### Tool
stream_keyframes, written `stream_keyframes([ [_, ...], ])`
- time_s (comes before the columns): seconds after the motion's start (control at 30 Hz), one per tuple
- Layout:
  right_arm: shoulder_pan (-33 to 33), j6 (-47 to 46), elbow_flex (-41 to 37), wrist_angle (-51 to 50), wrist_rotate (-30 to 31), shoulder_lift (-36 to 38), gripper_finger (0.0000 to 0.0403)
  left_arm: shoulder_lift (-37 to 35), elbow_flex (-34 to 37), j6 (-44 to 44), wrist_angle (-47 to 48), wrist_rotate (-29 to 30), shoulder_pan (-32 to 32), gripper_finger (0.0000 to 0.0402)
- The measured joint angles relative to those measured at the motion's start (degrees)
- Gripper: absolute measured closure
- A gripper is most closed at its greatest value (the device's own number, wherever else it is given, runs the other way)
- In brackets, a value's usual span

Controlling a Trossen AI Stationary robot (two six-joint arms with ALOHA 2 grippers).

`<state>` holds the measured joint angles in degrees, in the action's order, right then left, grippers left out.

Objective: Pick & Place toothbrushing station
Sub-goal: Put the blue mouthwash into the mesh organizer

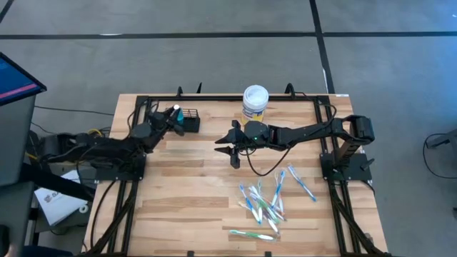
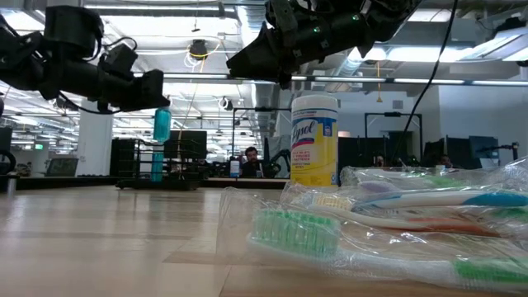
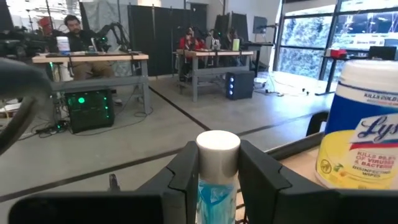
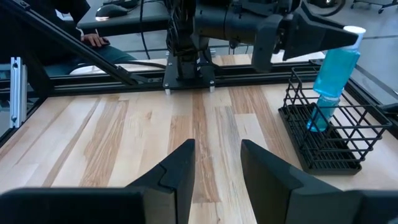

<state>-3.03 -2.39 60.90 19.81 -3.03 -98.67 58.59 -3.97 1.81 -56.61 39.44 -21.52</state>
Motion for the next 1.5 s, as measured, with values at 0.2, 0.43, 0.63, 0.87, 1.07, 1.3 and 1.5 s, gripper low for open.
stream_keyframes([
  [0.2, 0.0, 0.0, 0.0, -0.02, 0.0, 0.0, 0.0283, 5.28, 0.0, 0.25, -2.84, -0.31, 0.0, 0.0326],
  [0.43, 0.0, 0.0, 0.0, -0.04, 0.0, 0.0, 0.0283, 9.79, 0.0, 0.37, -7.22, -0.3, 0.0, 0.0326],
  [0.63, 0.0, 0.0, 0.0, -0.04, 0.02, 0.0, 0.0283, 13.16, 0.0, 0.55, -8.0, -0.28, 0.0, 0.0326],
  [0.87, 0.0, 0.0, 0.0, -0.04, 0.0, 0.0, 0.0283, 16.7, -0.02, 0.59, -11.36, -0.24, 0.0, 0.0326],
  [1.07, 0.0, 0.0, 0.0, -0.04, 0.01, 0.0, 0.0283, 19.46, -0.02, 0.61, -11.92, 0.07, 0.0, 0.0326],
  [1.3, 0.0, 0.0, 0.0, -0.04, 0.0, 0.0, 0.0283, 22.1, -0.04, 1.68, -13.43, 0.05, 0.0, 0.0326],
  [1.5, 0.0, 0.0, 0.0, -0.04, 0.01, 0.0, 0.0283, 24.07, -0.04, 3.21, -13.85, 0.05, 0.0, 0.0319],
])
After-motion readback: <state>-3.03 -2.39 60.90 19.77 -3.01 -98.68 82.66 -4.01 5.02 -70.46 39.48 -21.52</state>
